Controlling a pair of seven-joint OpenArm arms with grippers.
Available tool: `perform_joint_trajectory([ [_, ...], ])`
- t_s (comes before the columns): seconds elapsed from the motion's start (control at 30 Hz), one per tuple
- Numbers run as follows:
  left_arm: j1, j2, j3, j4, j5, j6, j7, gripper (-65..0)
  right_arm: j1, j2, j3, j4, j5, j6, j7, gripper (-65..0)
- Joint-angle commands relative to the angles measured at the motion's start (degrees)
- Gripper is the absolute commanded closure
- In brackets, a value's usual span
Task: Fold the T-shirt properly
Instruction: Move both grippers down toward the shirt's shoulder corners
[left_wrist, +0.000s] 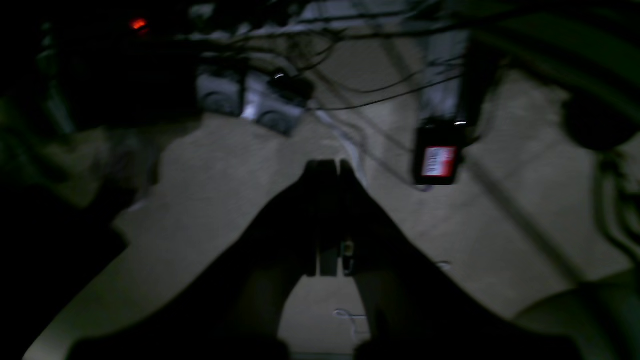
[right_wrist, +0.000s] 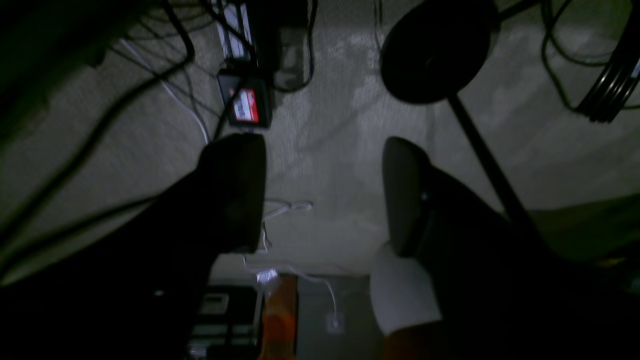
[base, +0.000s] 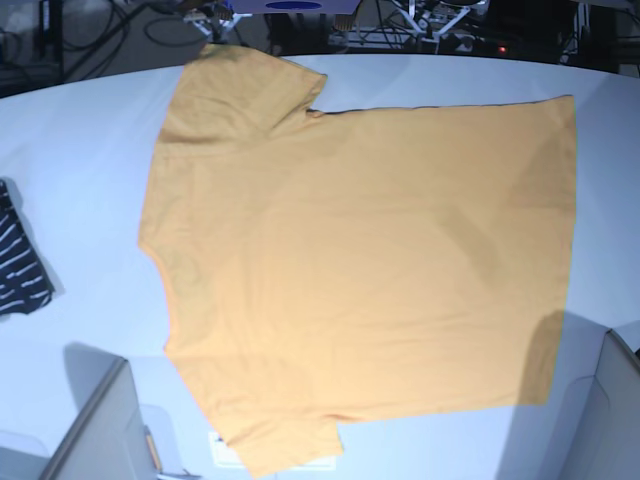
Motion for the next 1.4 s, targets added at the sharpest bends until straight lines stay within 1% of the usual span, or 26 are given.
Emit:
perform_joint_trajectory([
  [0.0, 0.23, 0.37, -0.08, -0.03, 0.1, -0.14, 0.34, -0.8, -0.6, 0.54, 0.19, 0.21, 0.12, 0.21, -0.4, -23.9],
  [0.03, 0.23, 0.37, -0.08, -0.03, 0.1, -0.14, 0.34, -0.8, -1.22, 0.54, 0.19, 0.74, 0.21, 0.21, -0.4, -16.2],
  [0.07, 0.23, 0.37, -0.08, -0.03, 0.1, -0.14, 0.34, -1.8, -1.92, 0.63, 0.19, 1.35, 0.21, 0.21, -0.4, -7.1],
  [0.1, 0.23, 0.37, -0.08, -0.03, 0.1, -0.14, 0.34, -4.4, -2.54, 0.63, 0.19, 2.06, 0.21, 0.21, -0.4, 0.0],
  [0.13, 0.23, 0.37, -0.08, -0.03, 0.1, -0.14, 0.34, -8.2, -2.98, 0.72, 0.19, 2.94, 0.21, 0.21, -0.4, 0.0],
  [0.2, 0.32, 0.37, -0.08, -0.3, 0.1, -0.14, 0.34, -18.9, -3.68, 0.72, 0.19, 3.64, 0.21, 0.21, -0.49, 0.0],
  [0.27, 1.03, 0.37, -0.08, -0.12, 0.1, -0.14, 0.34, -25.3, -3.77, 0.72, 0.19, 3.64, 0.21, 0.21, -0.58, 0.0],
  [0.3, 1.47, 0.37, -0.08, -0.03, 0.1, -0.14, 0.34, -25.0, -3.85, 0.72, 0.27, 3.64, 0.21, 0.21, -0.4, 0.0],
  [0.33, 1.55, 0.37, -0.08, -0.03, 0.1, -0.14, 0.34, -22.2, -3.85, 0.72, 0.27, 3.73, 0.21, 0.21, -0.4, 0.0],
  [0.37, 1.9, 0.37, -0.08, -0.03, 0.1, -0.14, 0.34, -17.6, -4.12, 0.72, 0.27, 3.73, 0.21, 0.21, -0.4, 0.0],
  [0.43, 2.61, 0.37, -0.08, -0.03, 0.1, -0.14, 0.08, -2.8, -4.56, 0.81, 0.01, 4.08, 0.12, 0.21, -0.32, 0.0],
  [0.47, 2.96, 0.37, -0.08, -0.03, 0.1, -0.14, -0.01, 0.0, -4.73, 0.89, 0.01, 4.61, 0.03, 0.21, -0.32, 0.0],
  [0.6, 4.37, 0.37, -0.08, 0.05, 0.1, -0.14, -0.19, 0.0, -7.37, 1.95, 0.19, 7.77, 0.21, 0.21, -0.32, 0.0],
  [0.67, 6.21, 0.37, 0.19, 2.25, 0.1, -0.14, -0.28, 0.0, -9.83, 2.21, 0.19, 11.02, 0.21, 0.21, -0.32, 0.0],
  [0.73, 9.73, 0.28, 0.36, 8.32, 0.45, -0.14, -0.28, 0.0, -12.65, 2.65, 0.27, 14.8, 0.21, 0.21, -0.32, 0.0],
  [0.8, 14.04, -0.6, 0.45, 15.62, 0.19, -0.14, -0.28, 0.0, -15.28, 3.27, 0.36, 18.41, 0.3, 0.12, -0.32, 0.0],
  [0.9, 19.75, -0.95, 0.54, 23.7, 0.1, -0.14, -0.28, 0.0, -19.15, 3.44, 0.54, 23.24, 0.3, 0.12, -0.32, 0.0],
  [0.93, 21.42, -1.12, 0.54, 25.9, 0.27, -0.14, -0.28, 0.0, -20.65, 3.44, 1.86, 25.18, 0.3, 0.12, -0.32, 0.0],
  [1.0, 24.15, -2.44, 0.54, 29.77, 0.1, -0.14, -0.28, 0.0, -23.9, 3.18, 6.52, 29.66, 0.3, 0.21, -0.32, 0.0],
  [1.1, 28.54, -2.79, -0.08, 36.01, 0.1, -0.14, -0.28, 0.0, -28.91, 2.92, 11.88, 37.13, 0.3, 0.3, -0.4, 0.0],
  [1.17, 31.53, -4.2, -0.08, 40.93, 0.1, -0.14, -0.28, 0.0, -32.16, 2.56, 12.93, 42.5, 0.3, 0.3, -0.58, 0.0],
  [1.27, 37.07, -5.26, -0.25, 49.9, 0.01, -0.14, -0.28, 0.0, -37.96, 2.04, 14.08, 52.61, 0.3, 0.3, -0.76, 0.0],
  [1.33, 41.38, -6.05, -1.31, 56.76, -1.31, -0.14, -0.28, 0.0, -41.39, 0.1, 16.01, 59.46, 0.3, 0.3, -1.11, 0.0],
  [1.37, 43.58, -6.22, -2.54, 60.63, -3.59, -0.14, -0.28, 0.0, -43.06, -0.86, 17.86, 63.16, 0.3, 0.3, -2.07, 0.0],
])
